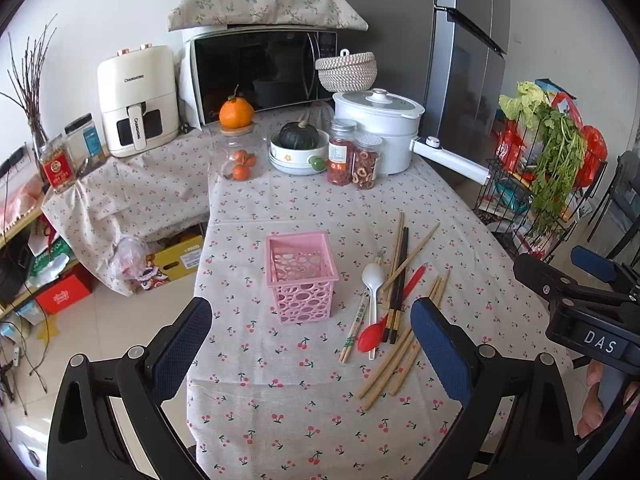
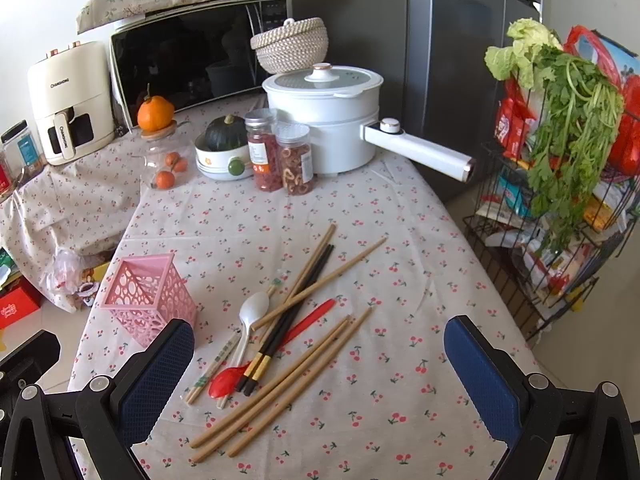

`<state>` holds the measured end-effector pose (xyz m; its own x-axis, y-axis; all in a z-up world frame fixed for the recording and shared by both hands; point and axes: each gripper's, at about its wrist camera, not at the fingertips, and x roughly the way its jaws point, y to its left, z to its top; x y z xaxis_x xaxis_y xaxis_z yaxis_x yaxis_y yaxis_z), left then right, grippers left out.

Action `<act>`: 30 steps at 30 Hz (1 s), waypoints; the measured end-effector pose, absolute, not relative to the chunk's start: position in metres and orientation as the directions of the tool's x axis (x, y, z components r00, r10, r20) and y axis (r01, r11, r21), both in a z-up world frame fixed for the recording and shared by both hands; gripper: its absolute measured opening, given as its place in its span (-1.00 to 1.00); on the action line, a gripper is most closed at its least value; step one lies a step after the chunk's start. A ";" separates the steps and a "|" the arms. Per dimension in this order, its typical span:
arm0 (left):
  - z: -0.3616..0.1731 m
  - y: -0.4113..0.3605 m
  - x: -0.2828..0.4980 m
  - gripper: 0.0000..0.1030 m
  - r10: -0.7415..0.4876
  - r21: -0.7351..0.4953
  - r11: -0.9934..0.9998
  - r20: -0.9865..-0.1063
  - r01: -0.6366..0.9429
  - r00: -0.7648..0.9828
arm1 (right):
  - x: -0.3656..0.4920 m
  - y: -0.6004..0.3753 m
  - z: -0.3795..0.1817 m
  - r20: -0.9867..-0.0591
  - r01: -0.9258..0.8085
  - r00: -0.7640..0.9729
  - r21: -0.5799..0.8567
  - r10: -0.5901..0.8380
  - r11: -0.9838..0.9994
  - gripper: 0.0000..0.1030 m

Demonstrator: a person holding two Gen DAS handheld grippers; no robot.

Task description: Organize utensils

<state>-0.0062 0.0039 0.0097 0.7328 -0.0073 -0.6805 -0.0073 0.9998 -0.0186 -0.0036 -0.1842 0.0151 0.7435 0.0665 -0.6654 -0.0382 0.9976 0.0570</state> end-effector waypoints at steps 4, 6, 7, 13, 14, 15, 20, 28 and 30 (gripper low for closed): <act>0.009 0.004 -0.006 0.96 -0.007 -0.016 1.000 -0.681 -0.006 0.733 | -0.003 -0.182 0.014 -0.666 -0.040 0.743 0.054 0.066 0.998 0.99; 0.010 0.004 -0.007 0.96 -0.007 -0.016 1.000 -0.680 -0.005 0.733 | -0.003 -0.182 0.014 -0.666 -0.040 0.743 0.056 0.067 0.998 0.99; 0.010 0.004 -0.007 0.96 -0.007 -0.017 1.000 -0.680 -0.006 0.733 | -0.003 -0.182 0.013 -0.667 -0.040 0.742 0.057 0.068 0.998 0.99; 0.009 0.005 -0.007 0.96 -0.007 -0.016 1.000 -0.680 -0.005 0.733 | -0.003 -0.182 0.013 -0.667 -0.040 0.742 0.058 0.068 0.998 0.99; 0.009 0.005 -0.007 0.96 -0.008 -0.016 1.000 -0.680 -0.004 0.733 | -0.003 -0.182 0.012 -0.667 -0.040 0.742 0.058 0.069 0.998 0.99; 0.009 0.004 -0.007 0.96 -0.007 -0.016 1.000 -0.679 -0.005 0.734 | -0.003 -0.182 0.012 -0.668 -0.040 0.741 0.059 0.069 0.997 0.99; 0.009 0.004 -0.007 0.96 -0.007 -0.016 1.000 -0.679 -0.005 0.734 | -0.003 -0.182 0.012 -0.668 -0.041 0.741 0.059 0.069 0.997 0.99; 0.009 0.003 -0.008 0.96 -0.006 -0.015 1.000 -0.678 -0.006 0.735 | -0.004 -0.180 0.010 -0.669 -0.037 0.740 0.061 0.068 0.997 0.99; 0.009 0.004 -0.008 0.96 -0.006 -0.015 1.000 -0.679 -0.006 0.735 | -0.004 -0.180 0.009 -0.670 -0.036 0.739 0.061 0.067 0.997 0.99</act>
